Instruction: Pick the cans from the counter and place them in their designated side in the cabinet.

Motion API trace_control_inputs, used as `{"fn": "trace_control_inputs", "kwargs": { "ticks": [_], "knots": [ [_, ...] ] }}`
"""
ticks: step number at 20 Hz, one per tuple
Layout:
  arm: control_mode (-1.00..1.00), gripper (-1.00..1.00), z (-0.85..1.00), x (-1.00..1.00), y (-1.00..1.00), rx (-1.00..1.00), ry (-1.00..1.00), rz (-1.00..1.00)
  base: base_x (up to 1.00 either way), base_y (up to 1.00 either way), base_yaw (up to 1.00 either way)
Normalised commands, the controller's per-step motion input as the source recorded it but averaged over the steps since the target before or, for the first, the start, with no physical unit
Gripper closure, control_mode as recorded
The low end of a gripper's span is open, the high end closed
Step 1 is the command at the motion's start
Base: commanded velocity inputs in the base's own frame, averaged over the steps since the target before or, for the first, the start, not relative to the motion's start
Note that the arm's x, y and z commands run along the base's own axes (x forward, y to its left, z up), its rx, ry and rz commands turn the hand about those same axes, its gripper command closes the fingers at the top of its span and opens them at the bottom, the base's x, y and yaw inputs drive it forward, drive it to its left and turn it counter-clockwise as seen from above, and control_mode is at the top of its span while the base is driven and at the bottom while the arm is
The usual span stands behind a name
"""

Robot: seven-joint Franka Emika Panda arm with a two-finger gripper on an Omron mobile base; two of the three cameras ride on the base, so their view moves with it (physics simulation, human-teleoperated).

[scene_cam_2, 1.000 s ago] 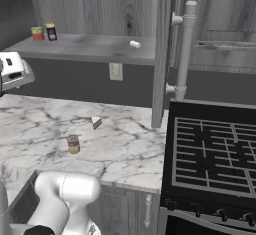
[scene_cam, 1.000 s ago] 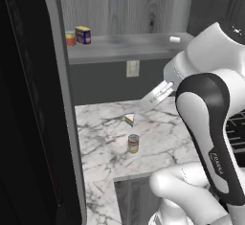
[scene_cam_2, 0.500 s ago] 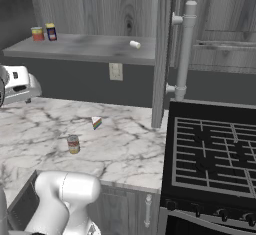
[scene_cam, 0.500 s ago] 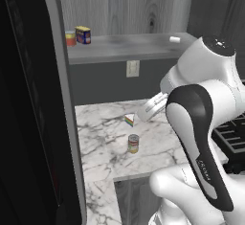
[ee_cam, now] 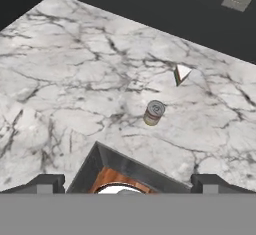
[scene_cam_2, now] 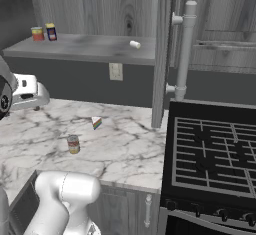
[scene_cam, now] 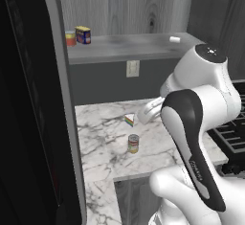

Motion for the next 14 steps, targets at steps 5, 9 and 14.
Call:
{"fn": "trace_control_inputs", "kwargs": {
  "ticks": [5,9,14],
  "knots": [
    [-1.0,-1.0,-0.17,0.11,-0.19,0.0,0.07,-0.1,0.0,0.0,0.0],
    [-1.0,-1.0,-0.17,0.01,-0.25,0.01,0.12,-0.1,0.0,0.0,0.0],
    [-1.0,-1.0,-0.21,0.03,-0.17,0.02,0.09,-0.07,0.0,0.0,0.0]
  ]
}}
